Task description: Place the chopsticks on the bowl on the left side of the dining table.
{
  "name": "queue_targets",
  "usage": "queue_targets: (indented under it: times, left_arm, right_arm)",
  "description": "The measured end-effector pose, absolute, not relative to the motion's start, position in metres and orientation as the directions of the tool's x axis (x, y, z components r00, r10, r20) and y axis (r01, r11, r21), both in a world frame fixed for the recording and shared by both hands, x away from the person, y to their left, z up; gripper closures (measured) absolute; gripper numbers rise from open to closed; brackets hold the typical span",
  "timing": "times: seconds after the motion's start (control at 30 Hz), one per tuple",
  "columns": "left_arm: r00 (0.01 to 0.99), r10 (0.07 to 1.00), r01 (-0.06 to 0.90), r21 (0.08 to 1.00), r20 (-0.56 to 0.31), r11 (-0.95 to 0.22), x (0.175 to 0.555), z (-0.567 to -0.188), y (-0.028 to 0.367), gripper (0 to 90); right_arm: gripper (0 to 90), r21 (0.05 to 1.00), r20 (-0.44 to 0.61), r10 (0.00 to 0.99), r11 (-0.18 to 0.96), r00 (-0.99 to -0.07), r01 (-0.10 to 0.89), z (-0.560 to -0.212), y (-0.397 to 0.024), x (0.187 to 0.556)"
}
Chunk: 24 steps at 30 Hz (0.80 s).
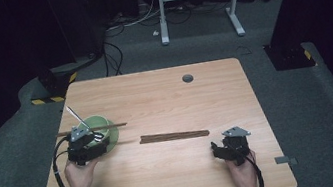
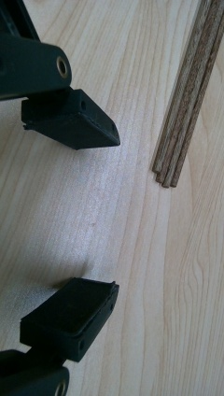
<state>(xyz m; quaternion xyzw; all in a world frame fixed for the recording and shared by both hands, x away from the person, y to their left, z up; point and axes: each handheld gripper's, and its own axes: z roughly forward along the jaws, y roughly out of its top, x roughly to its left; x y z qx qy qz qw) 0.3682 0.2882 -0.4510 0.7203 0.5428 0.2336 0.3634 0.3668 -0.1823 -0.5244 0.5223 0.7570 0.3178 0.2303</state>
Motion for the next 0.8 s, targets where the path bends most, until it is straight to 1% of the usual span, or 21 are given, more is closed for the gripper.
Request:
queue_targets:
  times: [0.5, 0.8]
  left_arm:
    - [0.329, 0.942, 0.599, 0.786, -0.068, -0.153, 0.360, -0.458, 0.278, 32.9]
    - [0.343, 0.935, 0.597, 0.790, -0.096, -0.138, 0.356, -0.462, 0.275, 32.0]
  right_arm:
    - [24.2, 0.722, -0.017, 0.937, 0.252, -0.348, 0.645, -0.524, -0.182, 0.367]
    - [24.2, 0.722, -0.017, 0.937, 0.253, -0.349, 0.644, -0.524, -0.182, 0.367]
